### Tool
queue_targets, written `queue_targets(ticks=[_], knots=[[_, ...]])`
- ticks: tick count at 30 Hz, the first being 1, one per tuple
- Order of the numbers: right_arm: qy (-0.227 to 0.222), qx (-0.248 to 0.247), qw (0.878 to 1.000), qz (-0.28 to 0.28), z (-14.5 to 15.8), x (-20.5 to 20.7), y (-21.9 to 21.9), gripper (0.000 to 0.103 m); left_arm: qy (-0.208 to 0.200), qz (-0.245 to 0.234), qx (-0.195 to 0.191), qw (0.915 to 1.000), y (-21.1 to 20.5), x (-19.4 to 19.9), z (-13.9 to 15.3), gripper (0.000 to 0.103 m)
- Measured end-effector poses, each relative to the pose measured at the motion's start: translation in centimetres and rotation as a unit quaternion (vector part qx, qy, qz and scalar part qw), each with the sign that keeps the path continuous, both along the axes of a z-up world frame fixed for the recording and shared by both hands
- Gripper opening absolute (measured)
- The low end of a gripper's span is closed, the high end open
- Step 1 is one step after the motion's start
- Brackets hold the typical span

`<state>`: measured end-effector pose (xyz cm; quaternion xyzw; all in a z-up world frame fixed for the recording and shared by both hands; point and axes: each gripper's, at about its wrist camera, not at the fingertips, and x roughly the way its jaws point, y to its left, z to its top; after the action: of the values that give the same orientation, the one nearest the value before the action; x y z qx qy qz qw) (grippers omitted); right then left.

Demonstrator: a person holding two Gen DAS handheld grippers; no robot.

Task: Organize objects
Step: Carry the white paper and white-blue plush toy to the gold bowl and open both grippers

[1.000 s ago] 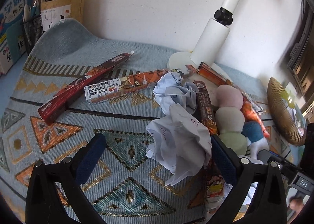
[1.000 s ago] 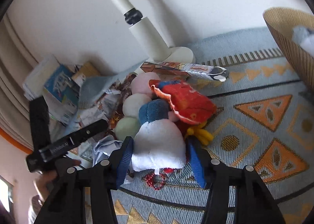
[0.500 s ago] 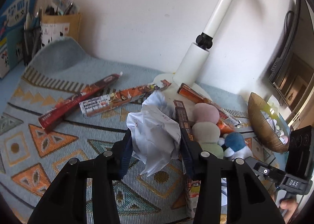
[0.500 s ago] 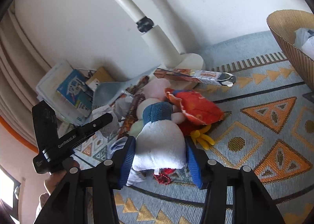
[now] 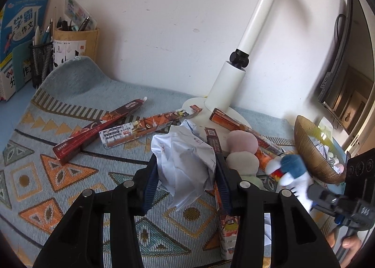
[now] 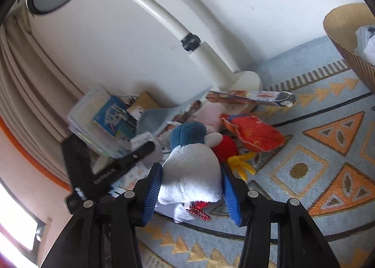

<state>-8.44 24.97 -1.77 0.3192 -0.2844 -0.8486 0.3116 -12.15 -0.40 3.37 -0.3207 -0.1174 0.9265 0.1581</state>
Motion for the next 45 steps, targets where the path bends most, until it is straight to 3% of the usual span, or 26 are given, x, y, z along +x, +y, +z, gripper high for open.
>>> queue_targets(ticks=[5, 10, 18, 27, 32, 45], knots=[[0.012, -0.034, 0.999, -0.009, 0.8, 0.2, 1.1, 0.049, 0.016, 0.01, -0.021, 0.9996, 0.4, 0.5, 0.4, 0.042], [0.018, -0.077, 0.997, -0.023, 2.5, 0.2, 3.1, 0.049, 0.033, 0.008, -0.078, 0.9964, 1.9, 1.0, 2.0, 0.042], [0.069, -0.075, 0.994, -0.037, 8.2, 1.4, 6.6, 0.049, 0.073, 0.017, -0.049, 0.9959, 3.5, 1.1, 8.8, 0.042], [0.115, -0.05, 0.989, -0.077, 13.8, 3.2, 12.3, 0.049, 0.126, -0.033, -0.076, 0.9885, 11.7, 1.5, 14.2, 0.042], [0.119, -0.038, 0.986, -0.108, 15.0, 4.1, 15.7, 0.049, 0.138, -0.05, -0.101, 0.984, 16.8, 1.5, 15.0, 0.042], [0.09, 0.006, 0.978, -0.189, 14.3, 4.2, 23.2, 0.049, 0.123, -0.119, -0.079, 0.982, 26.3, -0.1, 14.0, 0.042]])
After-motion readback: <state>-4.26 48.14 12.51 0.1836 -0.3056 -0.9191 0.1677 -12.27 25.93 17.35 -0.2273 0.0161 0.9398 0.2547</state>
